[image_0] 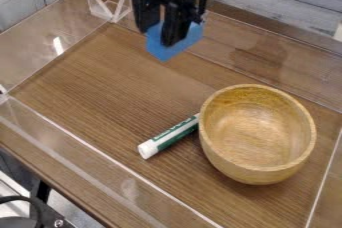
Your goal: Remove the blue block from inside the brown bowl and put it on the table
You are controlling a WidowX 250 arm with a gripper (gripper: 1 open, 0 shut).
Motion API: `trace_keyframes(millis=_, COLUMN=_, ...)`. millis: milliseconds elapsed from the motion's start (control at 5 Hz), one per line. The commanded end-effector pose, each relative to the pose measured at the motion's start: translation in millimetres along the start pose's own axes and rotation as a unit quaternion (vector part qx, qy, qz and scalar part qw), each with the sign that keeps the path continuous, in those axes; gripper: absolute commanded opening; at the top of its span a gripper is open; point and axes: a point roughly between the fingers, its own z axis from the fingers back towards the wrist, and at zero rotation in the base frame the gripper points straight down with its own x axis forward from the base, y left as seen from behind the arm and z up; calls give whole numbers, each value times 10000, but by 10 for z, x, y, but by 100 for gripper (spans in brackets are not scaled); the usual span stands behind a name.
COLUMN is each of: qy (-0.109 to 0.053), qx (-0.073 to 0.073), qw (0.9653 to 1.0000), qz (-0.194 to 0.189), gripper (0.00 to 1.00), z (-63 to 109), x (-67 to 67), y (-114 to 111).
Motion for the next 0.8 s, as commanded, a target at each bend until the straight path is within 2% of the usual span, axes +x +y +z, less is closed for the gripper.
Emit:
trace_keyframes(millis=0, qy=-269, qx=127, qw=9995, qz=72, gripper=0, z=-17, x=7, y=34)
trace_keyframes(millis=600, qy=-344, qx=262, qw=9986, qz=309, gripper=0, z=-364, x=94, y=84)
